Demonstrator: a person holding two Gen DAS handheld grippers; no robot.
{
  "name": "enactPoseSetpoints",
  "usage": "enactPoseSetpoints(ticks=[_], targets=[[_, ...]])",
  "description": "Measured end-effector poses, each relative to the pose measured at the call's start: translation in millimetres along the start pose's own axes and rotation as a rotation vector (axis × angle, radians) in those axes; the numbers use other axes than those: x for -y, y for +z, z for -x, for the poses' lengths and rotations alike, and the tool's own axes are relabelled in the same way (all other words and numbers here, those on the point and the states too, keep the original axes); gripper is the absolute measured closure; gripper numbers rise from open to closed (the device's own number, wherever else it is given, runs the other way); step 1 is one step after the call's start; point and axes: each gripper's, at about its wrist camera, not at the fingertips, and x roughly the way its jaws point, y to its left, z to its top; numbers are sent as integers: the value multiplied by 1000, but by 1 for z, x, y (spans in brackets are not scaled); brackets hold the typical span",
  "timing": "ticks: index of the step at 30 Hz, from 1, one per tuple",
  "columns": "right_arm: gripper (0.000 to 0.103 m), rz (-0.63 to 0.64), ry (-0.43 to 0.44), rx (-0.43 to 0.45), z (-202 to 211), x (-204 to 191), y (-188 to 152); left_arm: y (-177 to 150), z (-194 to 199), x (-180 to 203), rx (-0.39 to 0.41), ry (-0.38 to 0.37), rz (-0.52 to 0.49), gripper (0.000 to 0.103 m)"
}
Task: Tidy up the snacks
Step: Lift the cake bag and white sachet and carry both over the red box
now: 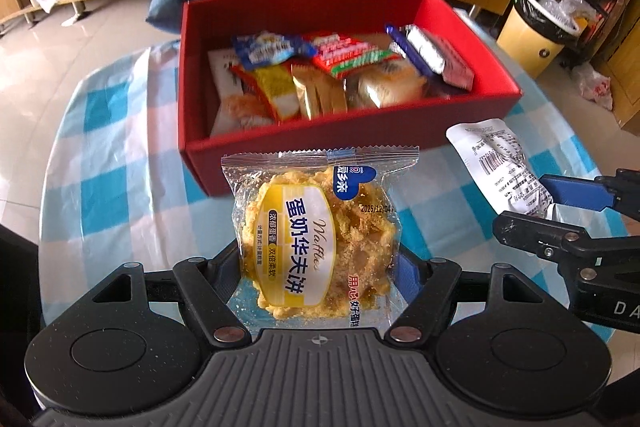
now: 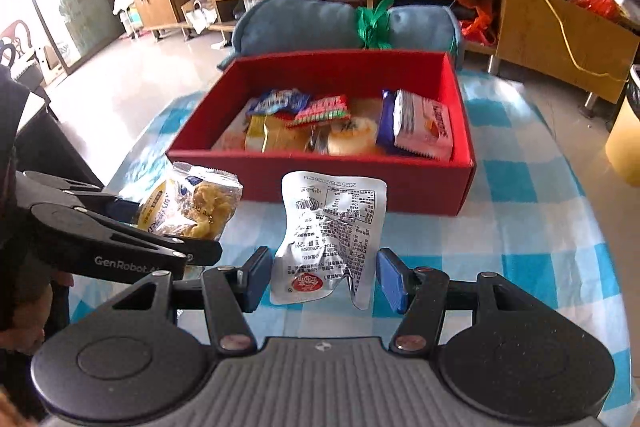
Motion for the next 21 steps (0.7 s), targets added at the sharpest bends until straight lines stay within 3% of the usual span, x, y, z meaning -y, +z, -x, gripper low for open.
enactPoseSetpoints(ticks=[21], targets=[[51, 1, -25, 128, -4, 18, 71, 77, 10, 2, 126, 50, 9, 24]])
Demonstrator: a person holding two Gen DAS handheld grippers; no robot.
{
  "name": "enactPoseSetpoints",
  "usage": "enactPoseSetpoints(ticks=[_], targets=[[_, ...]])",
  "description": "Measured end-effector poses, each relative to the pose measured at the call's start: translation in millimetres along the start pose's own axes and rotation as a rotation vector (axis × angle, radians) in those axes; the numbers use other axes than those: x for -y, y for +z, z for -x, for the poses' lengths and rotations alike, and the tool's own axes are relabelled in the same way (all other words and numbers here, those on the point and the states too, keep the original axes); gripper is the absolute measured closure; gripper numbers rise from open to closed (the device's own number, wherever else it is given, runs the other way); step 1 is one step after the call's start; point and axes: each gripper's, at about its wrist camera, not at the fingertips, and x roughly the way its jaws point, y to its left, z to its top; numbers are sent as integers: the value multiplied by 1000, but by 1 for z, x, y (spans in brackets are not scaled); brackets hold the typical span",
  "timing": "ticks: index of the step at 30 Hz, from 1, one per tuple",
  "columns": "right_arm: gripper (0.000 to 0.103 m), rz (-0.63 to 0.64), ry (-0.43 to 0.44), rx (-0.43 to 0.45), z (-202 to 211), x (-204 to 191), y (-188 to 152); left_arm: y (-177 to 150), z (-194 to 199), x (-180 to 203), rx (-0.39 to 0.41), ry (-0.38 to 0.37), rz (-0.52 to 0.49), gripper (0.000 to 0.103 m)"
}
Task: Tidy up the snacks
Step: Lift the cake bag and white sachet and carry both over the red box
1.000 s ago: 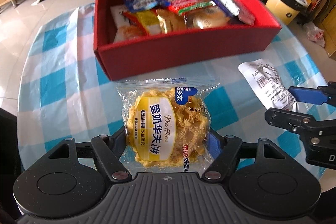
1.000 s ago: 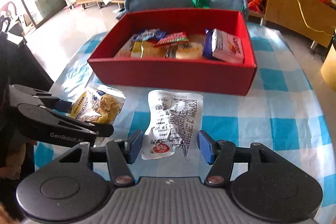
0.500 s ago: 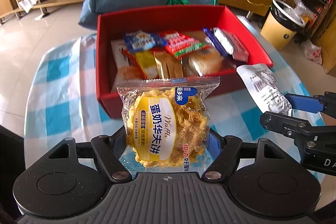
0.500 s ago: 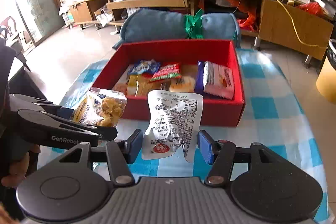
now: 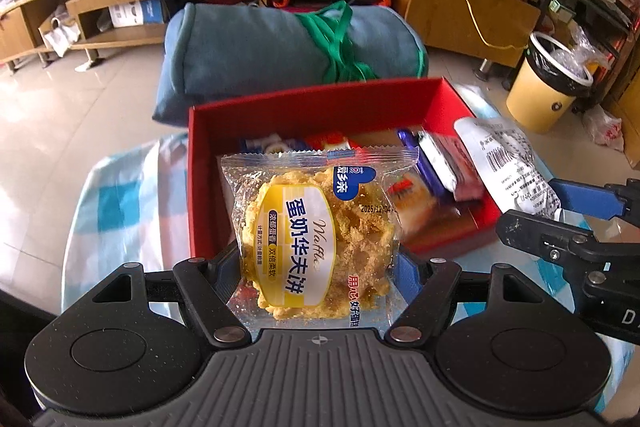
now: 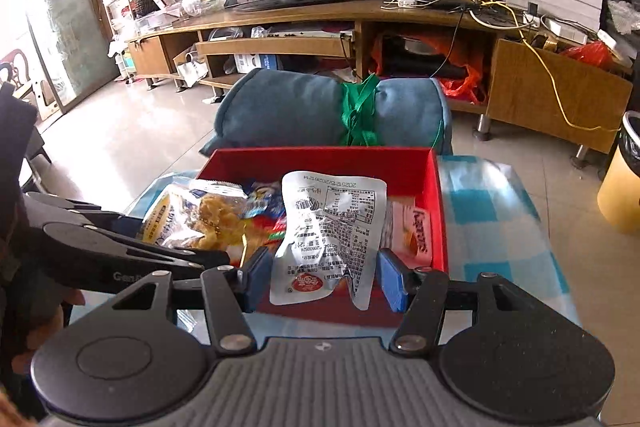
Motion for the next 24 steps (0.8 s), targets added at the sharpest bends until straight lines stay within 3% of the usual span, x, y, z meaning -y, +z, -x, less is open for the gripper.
enactPoseSetpoints(ticks=[13, 24], targets=[[51, 3, -29, -10, -36, 15, 24, 35, -30, -5, 1, 59, 20, 24], [51, 8, -36, -56, -68, 22, 30, 42, -57, -11, -44, 105, 29, 24]])
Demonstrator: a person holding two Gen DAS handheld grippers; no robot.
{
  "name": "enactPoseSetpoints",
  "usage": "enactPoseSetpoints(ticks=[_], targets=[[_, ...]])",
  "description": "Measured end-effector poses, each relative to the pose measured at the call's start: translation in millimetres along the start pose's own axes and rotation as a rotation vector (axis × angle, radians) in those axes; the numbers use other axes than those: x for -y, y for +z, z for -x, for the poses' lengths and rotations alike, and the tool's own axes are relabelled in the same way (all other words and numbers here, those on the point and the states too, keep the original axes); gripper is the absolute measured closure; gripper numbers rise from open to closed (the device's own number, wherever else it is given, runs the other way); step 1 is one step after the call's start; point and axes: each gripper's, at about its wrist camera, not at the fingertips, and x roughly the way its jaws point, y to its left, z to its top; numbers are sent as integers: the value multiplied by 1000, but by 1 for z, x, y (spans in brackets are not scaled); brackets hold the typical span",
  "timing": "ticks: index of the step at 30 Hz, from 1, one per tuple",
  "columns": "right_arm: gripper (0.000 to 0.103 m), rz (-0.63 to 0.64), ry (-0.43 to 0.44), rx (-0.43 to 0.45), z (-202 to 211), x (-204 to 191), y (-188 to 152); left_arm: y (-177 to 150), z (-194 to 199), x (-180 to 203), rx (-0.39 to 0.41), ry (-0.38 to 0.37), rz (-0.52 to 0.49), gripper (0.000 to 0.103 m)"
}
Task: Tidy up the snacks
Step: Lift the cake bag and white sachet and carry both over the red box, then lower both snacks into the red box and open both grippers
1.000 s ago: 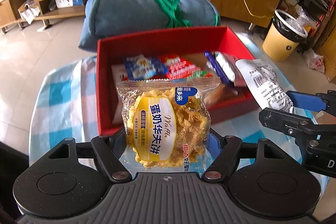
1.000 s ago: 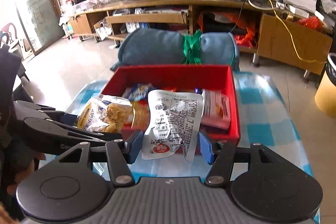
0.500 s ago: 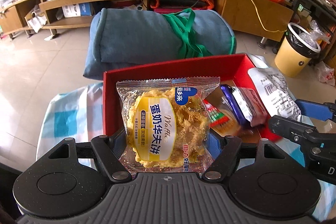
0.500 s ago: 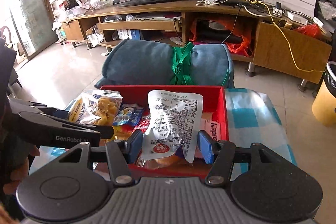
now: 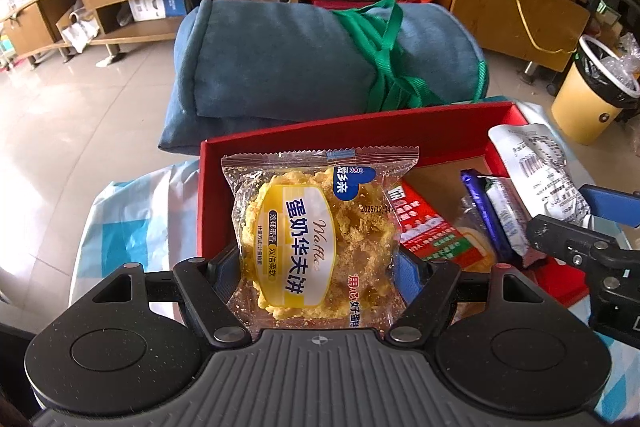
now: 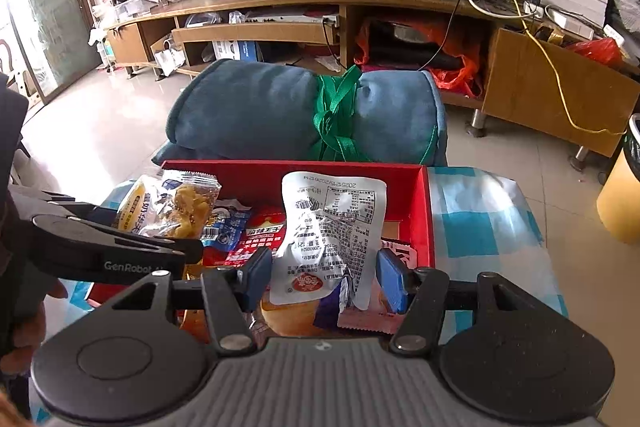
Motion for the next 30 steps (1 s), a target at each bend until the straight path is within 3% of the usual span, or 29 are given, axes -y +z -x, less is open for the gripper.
enactPoseSetpoints(ticks=[30], targets=[[50, 34, -13, -103, -44, -3, -6, 1, -34, 3, -61, 50, 4, 23]])
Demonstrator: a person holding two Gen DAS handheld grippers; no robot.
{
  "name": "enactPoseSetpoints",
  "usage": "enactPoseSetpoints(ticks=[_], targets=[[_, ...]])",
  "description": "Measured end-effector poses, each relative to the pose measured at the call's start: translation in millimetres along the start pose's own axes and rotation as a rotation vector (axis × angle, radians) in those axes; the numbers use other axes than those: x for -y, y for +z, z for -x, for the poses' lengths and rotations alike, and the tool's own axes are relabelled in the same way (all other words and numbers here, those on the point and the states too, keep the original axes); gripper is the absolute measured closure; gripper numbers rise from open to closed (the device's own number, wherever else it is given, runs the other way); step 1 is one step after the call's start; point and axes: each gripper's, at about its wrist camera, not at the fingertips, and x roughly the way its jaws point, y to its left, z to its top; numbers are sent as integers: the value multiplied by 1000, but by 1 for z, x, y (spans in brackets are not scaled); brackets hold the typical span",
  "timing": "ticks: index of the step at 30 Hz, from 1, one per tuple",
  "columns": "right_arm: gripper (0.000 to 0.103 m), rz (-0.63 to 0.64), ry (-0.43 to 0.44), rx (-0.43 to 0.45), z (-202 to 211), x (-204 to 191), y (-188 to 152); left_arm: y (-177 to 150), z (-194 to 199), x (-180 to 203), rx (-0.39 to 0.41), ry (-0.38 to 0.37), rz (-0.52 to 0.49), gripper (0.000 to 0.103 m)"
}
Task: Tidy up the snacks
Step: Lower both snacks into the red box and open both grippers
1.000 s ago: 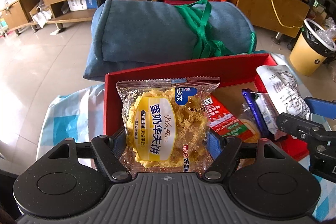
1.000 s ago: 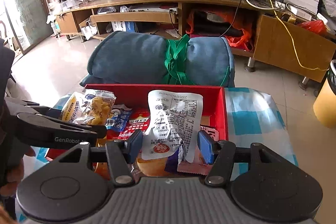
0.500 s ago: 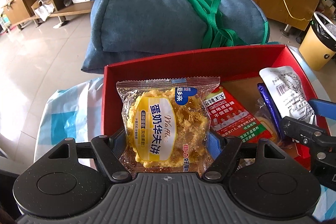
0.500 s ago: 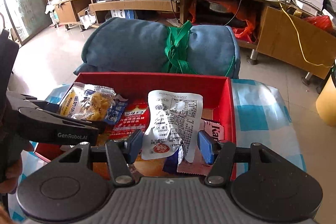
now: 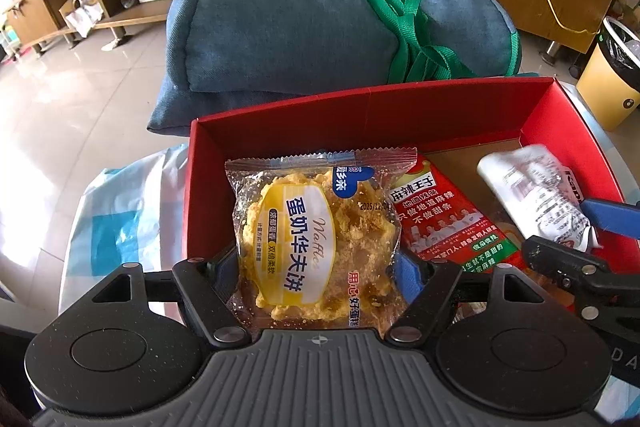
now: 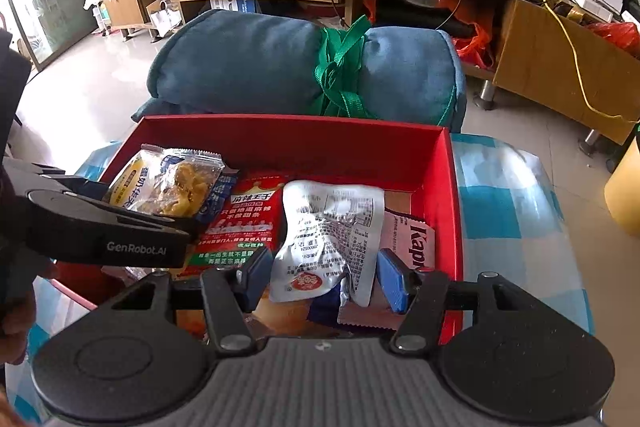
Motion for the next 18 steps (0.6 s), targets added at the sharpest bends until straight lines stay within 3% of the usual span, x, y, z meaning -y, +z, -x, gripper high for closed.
enactPoseSetpoints(ticks=[18], targets=[[45, -6, 7, -3, 5, 1, 1, 3, 8, 3, 14, 9, -17, 15]])
